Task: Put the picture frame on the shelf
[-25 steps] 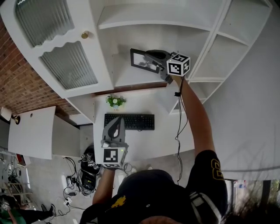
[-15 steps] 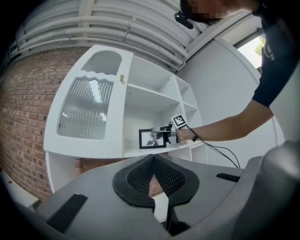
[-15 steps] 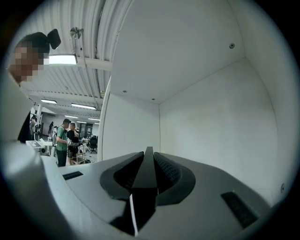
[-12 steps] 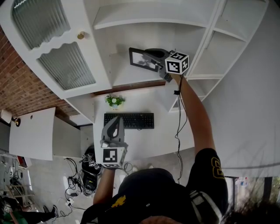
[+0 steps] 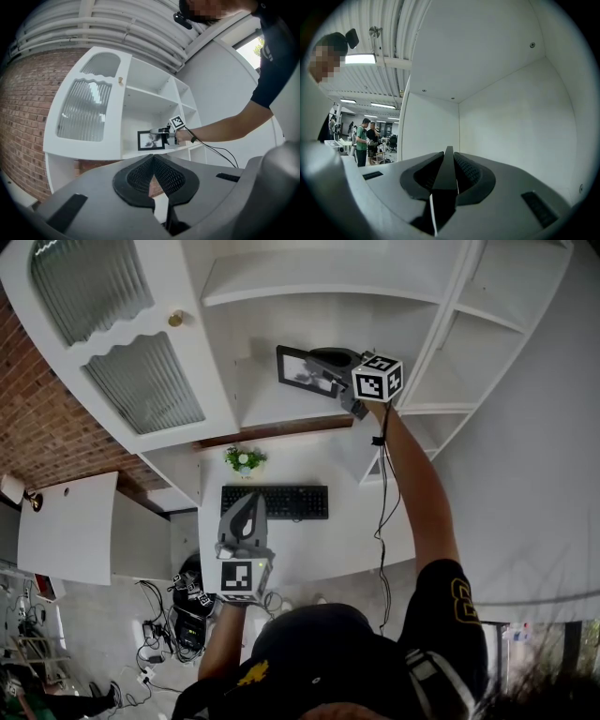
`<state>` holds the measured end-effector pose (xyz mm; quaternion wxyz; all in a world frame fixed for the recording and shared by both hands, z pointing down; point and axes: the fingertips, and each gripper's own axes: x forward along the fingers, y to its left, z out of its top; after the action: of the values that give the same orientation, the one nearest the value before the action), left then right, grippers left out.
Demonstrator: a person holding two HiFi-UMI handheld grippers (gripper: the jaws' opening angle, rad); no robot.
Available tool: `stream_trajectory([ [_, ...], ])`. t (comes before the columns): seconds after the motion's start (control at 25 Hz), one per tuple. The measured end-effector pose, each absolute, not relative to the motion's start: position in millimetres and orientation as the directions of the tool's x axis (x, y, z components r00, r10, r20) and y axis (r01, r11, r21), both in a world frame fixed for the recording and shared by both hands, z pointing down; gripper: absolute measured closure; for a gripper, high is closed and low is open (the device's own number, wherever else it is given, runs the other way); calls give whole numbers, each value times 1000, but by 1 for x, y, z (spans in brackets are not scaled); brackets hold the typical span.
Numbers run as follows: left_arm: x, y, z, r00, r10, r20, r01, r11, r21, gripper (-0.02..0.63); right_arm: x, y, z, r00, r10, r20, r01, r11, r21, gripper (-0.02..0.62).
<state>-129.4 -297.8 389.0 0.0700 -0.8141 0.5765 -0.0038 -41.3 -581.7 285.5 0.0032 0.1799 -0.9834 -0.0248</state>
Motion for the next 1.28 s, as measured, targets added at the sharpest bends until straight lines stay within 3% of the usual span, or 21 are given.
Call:
stream_trajectory([
  [1.28,-135,-300,390,340,-937,-83,-938,-331,-106,588,-41,-581,283,-914,-406,29,-401,910,103,523],
])
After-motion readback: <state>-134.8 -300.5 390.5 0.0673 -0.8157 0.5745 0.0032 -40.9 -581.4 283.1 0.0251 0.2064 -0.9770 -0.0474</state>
